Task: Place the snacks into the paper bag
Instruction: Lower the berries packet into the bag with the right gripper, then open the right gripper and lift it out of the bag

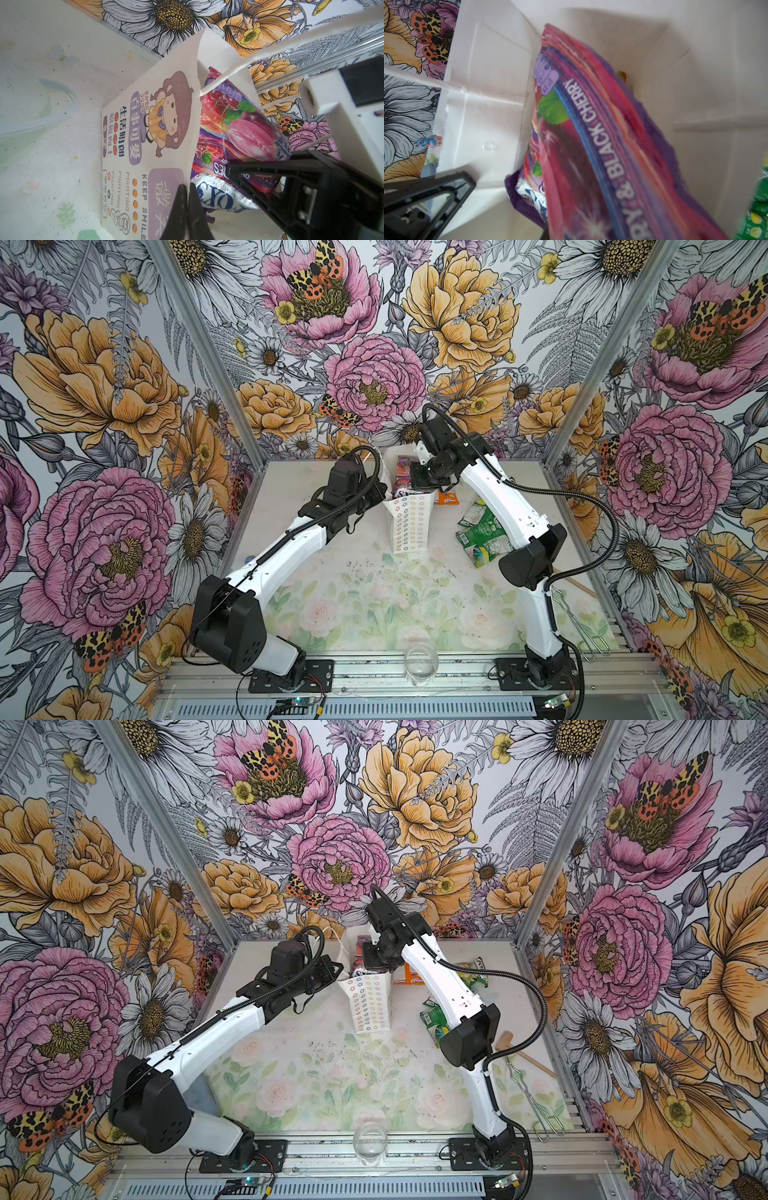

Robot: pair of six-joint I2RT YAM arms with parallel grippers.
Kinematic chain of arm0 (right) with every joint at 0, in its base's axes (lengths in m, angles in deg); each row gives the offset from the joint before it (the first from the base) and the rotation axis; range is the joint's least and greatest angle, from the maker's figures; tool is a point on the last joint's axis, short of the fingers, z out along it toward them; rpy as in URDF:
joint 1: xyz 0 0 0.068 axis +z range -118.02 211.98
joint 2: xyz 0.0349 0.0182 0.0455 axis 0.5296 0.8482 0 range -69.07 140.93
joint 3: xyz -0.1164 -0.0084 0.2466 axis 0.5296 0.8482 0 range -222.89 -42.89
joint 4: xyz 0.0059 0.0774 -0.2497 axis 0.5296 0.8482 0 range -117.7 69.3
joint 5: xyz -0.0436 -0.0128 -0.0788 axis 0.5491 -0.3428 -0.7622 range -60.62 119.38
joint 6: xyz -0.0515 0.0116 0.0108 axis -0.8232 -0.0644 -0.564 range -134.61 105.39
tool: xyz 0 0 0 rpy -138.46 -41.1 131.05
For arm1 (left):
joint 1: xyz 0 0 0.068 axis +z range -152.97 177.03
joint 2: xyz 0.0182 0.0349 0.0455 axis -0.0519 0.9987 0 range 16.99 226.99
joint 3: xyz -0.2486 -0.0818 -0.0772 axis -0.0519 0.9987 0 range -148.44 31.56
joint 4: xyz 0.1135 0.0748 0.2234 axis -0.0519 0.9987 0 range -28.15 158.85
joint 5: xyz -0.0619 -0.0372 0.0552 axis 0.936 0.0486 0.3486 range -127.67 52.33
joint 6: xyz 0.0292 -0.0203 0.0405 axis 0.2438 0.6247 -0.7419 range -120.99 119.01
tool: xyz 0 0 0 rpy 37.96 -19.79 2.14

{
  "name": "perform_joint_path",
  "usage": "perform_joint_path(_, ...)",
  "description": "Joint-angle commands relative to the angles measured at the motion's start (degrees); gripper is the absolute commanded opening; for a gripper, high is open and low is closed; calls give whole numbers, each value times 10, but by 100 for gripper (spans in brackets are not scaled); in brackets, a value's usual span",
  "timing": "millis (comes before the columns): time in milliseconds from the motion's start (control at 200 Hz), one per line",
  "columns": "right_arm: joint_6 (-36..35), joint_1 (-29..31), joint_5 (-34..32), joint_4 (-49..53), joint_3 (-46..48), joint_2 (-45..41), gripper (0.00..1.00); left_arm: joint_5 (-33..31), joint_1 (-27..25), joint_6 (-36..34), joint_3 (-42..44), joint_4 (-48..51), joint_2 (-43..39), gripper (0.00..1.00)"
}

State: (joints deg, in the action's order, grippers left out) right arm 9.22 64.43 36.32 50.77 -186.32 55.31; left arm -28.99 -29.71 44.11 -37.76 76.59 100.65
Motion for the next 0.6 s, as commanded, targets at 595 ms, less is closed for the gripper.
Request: perform_joint_path(595, -11, 10, 18, -10, -55, -26, 47, 17, 1, 4, -9, -18, -2, 5)
